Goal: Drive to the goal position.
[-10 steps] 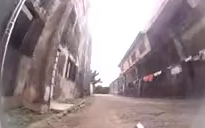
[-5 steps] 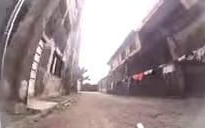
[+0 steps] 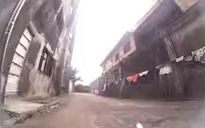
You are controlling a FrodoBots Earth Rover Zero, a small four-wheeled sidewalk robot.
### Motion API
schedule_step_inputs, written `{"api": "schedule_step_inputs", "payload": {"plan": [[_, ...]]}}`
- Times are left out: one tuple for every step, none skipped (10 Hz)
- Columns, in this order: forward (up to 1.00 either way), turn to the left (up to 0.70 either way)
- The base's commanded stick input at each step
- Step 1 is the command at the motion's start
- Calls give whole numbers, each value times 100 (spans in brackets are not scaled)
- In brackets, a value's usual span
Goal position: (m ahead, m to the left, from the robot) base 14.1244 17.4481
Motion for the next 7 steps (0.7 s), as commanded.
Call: {"api": "schedule_step_inputs", "payload": {"plan": [[84,6],[84,6],[84,6],[84,6],[84,6],[84,6],[84,6]]}}
